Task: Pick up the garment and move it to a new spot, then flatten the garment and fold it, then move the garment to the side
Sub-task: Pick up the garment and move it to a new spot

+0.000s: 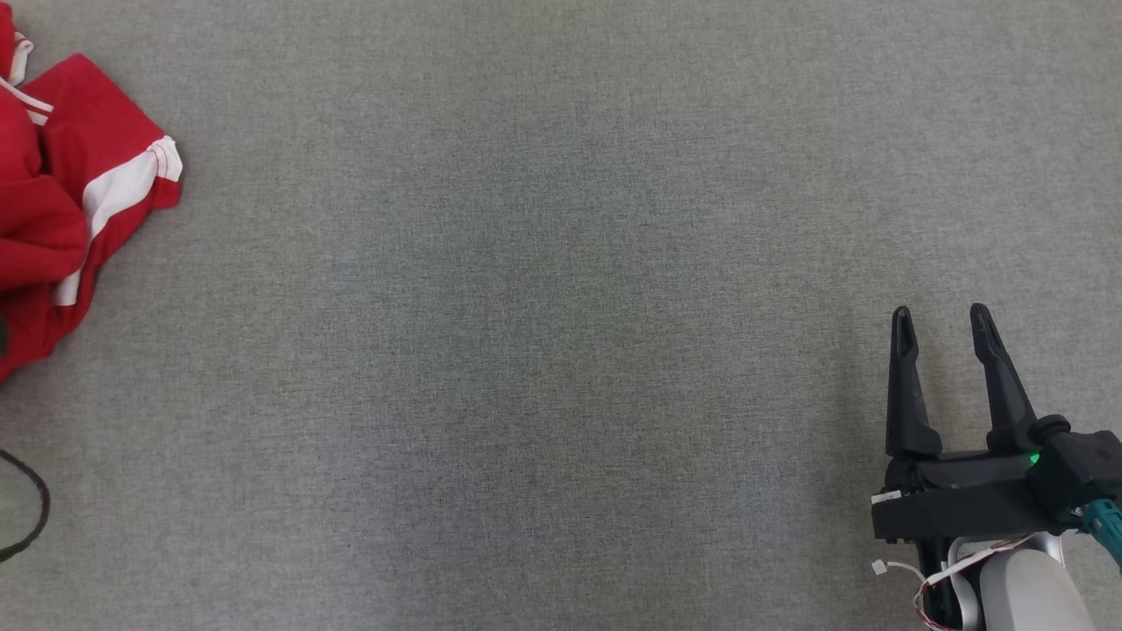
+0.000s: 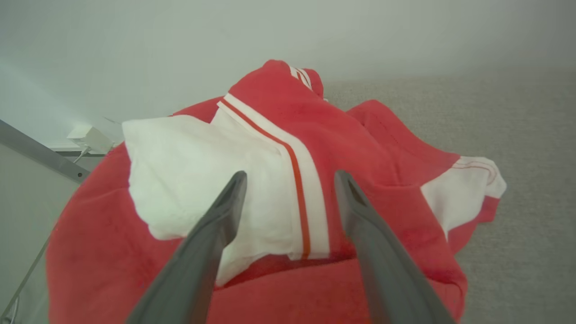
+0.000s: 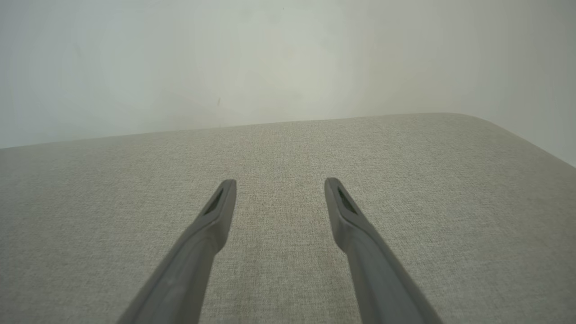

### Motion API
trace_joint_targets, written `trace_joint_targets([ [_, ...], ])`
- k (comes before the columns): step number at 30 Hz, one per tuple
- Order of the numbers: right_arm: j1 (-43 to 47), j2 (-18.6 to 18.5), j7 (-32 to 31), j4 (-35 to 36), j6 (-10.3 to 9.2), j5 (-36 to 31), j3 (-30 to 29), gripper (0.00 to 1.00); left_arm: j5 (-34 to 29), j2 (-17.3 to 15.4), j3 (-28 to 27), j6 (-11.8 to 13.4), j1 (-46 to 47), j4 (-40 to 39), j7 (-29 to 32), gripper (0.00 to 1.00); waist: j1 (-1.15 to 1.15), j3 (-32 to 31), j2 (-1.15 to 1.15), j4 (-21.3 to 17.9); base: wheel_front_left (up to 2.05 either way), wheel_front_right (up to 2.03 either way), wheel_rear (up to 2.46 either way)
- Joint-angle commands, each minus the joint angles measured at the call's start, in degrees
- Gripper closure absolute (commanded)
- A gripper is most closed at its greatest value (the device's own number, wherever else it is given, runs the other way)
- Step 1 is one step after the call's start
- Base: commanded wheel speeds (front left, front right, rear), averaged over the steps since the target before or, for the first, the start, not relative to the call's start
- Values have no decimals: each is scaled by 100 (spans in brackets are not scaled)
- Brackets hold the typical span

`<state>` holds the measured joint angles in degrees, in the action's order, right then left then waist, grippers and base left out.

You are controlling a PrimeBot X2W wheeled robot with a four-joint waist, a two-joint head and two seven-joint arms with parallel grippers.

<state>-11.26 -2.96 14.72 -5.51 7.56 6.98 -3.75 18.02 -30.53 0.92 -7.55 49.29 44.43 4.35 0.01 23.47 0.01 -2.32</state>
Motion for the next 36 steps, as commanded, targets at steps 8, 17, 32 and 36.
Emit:
trace_joint_targets([
  [8, -38, 10, 44, -20, -14, 56, 97, 0, 444, -223, 399, 17, 253, 983, 924, 0, -1, -66, -1, -106, 0, 0, 0],
  [17, 7, 10, 46, 8, -14, 44, 119, 0, 671, -109, 816, 17, 102, 1446, 1205, 100, -1, -131, -1, -128, 0, 0, 0],
  [32, 98, 9, 29, -119, -14, 180, 145, 0, 720, -291, 1299, 17, 483, 1216, 83, 100, -1, -487, -1, 206, 0, 0, 0],
  [36, 135, 9, 36, -217, -14, 238, 184, 0, 550, -330, 1361, 152, 760, 1036, -573, 100, -1, -686, -1, 323, 0, 0, 0],
])
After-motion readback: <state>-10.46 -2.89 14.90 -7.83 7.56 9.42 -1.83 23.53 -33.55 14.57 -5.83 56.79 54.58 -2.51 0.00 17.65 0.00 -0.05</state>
